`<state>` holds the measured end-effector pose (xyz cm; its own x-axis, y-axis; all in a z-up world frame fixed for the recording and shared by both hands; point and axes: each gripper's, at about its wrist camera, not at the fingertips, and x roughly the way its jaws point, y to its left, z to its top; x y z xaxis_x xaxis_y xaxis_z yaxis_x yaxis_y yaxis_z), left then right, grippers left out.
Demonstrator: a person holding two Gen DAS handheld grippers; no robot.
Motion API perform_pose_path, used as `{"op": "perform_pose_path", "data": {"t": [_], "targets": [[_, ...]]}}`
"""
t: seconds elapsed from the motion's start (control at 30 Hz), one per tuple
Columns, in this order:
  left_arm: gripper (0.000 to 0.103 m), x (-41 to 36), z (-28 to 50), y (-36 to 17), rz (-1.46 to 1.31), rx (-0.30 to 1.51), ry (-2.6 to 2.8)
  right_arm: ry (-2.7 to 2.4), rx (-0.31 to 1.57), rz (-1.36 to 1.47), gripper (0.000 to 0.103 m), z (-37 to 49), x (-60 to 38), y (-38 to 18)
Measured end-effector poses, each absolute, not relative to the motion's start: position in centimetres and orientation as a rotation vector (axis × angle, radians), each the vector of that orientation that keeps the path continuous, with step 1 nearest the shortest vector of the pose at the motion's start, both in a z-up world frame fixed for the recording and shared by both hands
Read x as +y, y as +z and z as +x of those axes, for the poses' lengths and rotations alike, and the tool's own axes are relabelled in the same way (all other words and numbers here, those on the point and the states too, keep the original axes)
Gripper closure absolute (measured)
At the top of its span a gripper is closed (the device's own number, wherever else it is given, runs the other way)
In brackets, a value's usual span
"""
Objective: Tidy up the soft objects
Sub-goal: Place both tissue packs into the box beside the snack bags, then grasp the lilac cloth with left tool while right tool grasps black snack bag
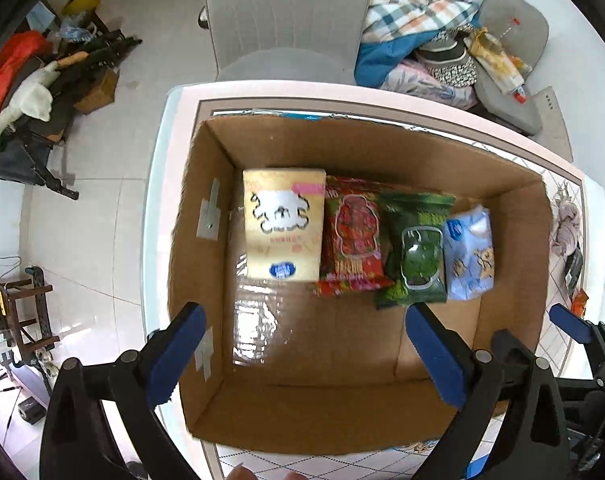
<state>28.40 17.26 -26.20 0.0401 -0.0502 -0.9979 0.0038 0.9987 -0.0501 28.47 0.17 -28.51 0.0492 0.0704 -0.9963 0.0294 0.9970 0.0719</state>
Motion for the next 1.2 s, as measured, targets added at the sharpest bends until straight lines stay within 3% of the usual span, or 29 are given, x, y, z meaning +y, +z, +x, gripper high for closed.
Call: {"op": "perform_pose_path", "data": {"t": [0.7,1.2], "targets": [[0.001,15.1,15.7,-15.5,0.025,1.229,0.024,0.082,1.311,0.059,0.000,16.0,-2.0,-18.4],[0.001,10.4,12.2,-11.7,0.020,1.187,-0.031,0.147,1.252,0.176,0.000,11.8,-6.0,-14.8]]}}
